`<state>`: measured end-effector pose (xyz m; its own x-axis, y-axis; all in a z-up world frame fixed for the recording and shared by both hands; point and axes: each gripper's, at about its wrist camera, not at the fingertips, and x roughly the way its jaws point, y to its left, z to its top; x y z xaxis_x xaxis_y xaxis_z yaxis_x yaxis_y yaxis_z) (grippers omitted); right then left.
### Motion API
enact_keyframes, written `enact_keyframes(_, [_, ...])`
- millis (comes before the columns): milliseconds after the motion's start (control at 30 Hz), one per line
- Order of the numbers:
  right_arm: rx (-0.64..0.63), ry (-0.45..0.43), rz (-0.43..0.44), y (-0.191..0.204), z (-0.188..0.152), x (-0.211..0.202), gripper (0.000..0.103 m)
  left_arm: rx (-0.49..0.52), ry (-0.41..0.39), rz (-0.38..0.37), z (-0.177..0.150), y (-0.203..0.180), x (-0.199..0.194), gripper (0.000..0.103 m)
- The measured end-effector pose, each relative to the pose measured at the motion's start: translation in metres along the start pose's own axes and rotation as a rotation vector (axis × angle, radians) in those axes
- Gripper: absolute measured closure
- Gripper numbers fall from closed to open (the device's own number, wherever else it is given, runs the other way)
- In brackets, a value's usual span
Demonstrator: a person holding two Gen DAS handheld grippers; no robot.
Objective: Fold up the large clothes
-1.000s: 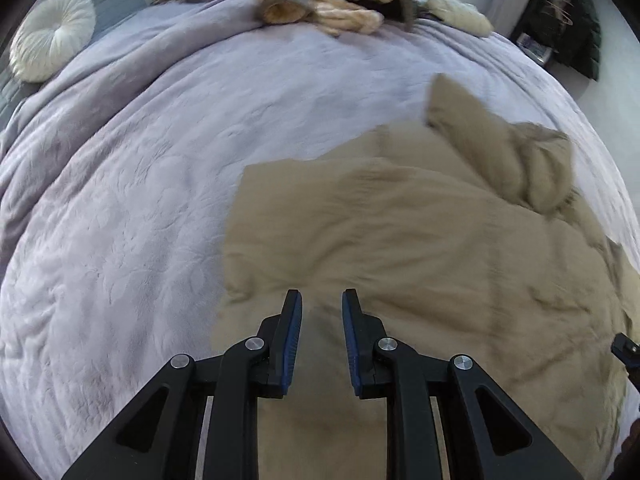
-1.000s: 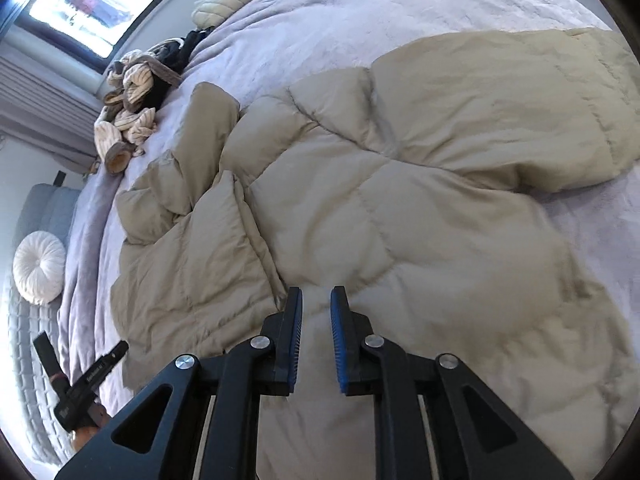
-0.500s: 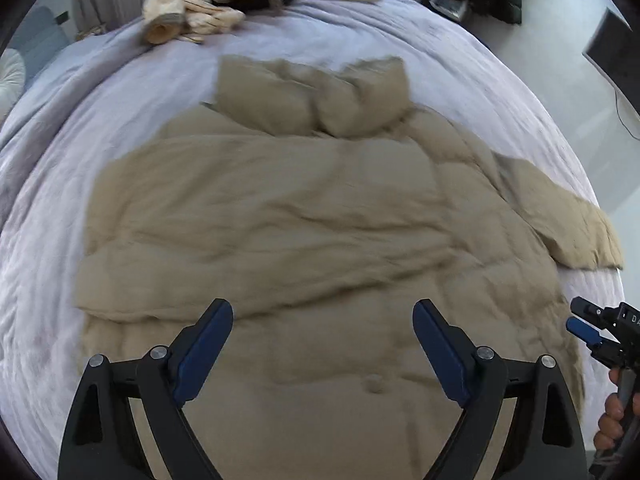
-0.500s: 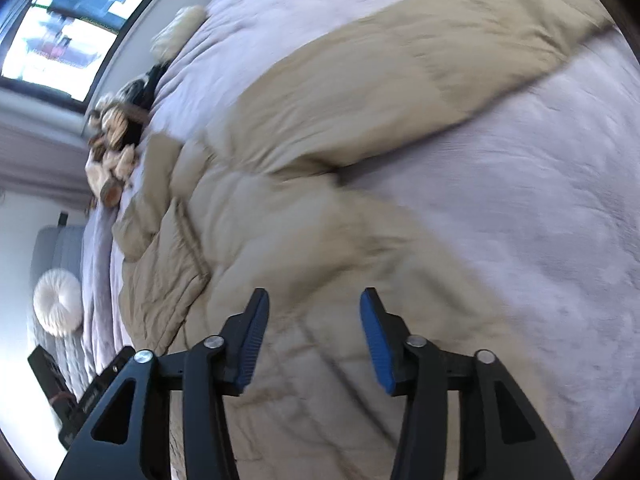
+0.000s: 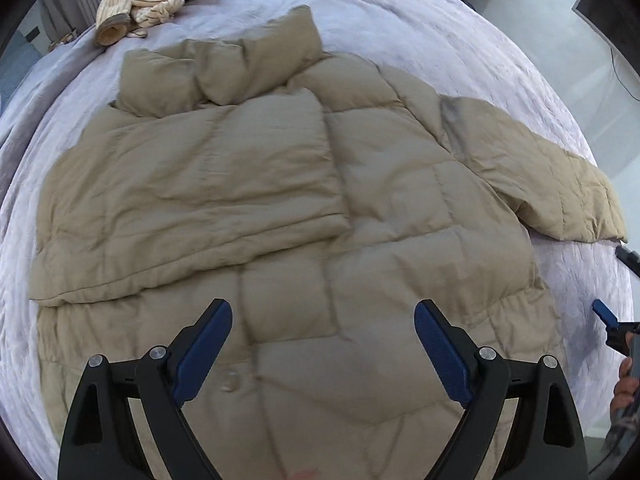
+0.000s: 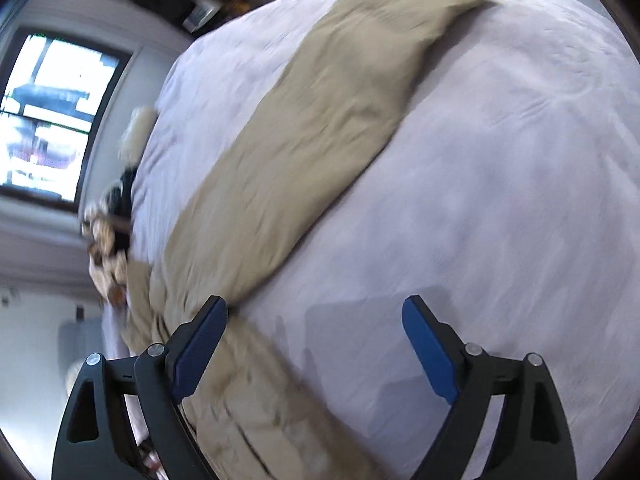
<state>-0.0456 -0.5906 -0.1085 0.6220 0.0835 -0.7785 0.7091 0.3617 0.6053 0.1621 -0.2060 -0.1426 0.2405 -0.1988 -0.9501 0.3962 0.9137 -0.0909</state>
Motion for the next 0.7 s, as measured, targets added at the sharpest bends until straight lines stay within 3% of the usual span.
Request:
enact_keyframes(133, [0.082, -0.005, 0.061, -0.019, 0.032, 0.002, 0.0, -0.007, 0.02, -0.025, 0.004, -0.017, 0.007, 0.01])
enact_keyframes(300, [0.169, -0.013, 0.156, -0.032, 0.069, 0.015, 0.0, 0.026, 0.01, -0.002, 0.008, -0.039, 0.01, 0.01])
enact_keyframes(700, [0.312, -0.049, 0.348, -0.019, 0.129, 0.058, 0.0, 0.026, -0.002, 0.026, 0.018, -0.058, 0.019, 0.01])
